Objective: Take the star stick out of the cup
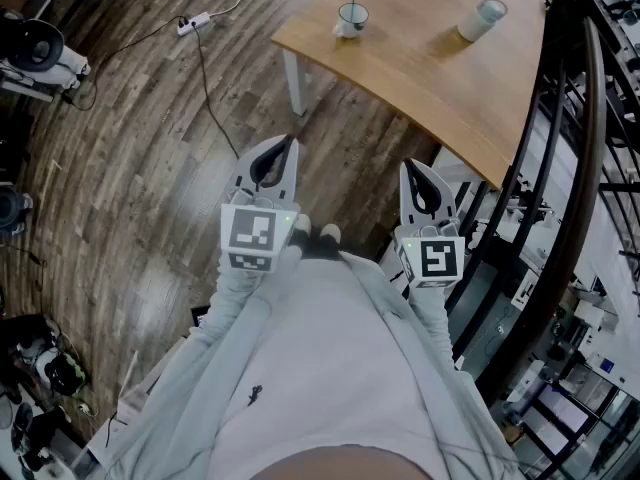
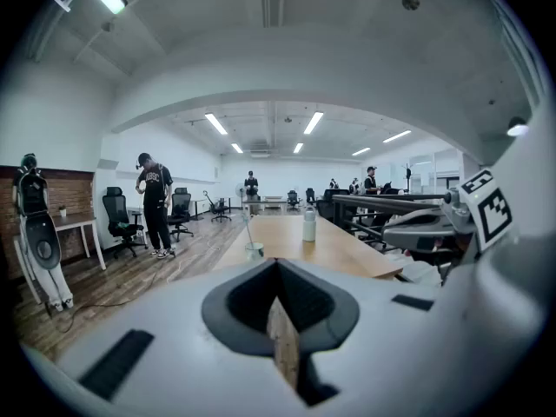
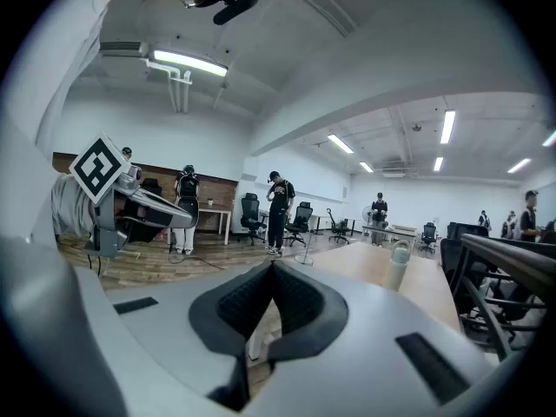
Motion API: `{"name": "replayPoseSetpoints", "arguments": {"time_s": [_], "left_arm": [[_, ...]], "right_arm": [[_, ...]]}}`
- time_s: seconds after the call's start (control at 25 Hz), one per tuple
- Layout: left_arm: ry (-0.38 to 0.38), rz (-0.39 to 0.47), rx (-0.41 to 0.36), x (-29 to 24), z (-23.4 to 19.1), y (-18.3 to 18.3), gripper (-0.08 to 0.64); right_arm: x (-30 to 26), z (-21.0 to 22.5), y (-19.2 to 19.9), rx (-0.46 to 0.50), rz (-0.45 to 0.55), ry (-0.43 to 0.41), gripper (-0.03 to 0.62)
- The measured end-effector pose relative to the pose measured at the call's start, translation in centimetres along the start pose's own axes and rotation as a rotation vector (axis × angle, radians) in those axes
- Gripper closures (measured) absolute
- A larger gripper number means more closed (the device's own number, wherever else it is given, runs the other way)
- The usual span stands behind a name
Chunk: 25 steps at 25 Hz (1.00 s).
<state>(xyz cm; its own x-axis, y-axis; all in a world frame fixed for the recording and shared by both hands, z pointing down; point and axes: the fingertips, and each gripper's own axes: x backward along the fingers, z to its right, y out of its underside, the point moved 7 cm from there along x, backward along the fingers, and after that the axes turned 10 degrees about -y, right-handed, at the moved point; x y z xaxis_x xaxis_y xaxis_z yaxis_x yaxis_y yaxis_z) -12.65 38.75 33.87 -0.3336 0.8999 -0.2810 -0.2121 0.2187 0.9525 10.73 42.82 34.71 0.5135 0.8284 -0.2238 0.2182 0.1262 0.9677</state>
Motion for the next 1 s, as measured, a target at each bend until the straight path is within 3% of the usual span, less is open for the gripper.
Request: {"name": "replayPoseSetpoints", "arguments": {"time_s": [0.2, 0.68, 1.0], "left_arm": [[-0.005, 0.001, 0.000, 0.1, 0.3, -0.1, 0.540], [-0.062, -0.025, -0.007, 0.2, 1.7, 0.5, 0.540], [-0.034, -0.012, -0.002, -3.6, -2.3, 0.6, 0.540]], "right_arm": [[1.0, 0.6, 0.0, 0.009, 0.020, 0.042, 0.575], [2.7, 2.6, 2.2, -0.050, 0.022, 0.022, 0.575], [-2.8, 3.0, 2.2, -0.065, 0.010, 0.035, 0.575]]}}
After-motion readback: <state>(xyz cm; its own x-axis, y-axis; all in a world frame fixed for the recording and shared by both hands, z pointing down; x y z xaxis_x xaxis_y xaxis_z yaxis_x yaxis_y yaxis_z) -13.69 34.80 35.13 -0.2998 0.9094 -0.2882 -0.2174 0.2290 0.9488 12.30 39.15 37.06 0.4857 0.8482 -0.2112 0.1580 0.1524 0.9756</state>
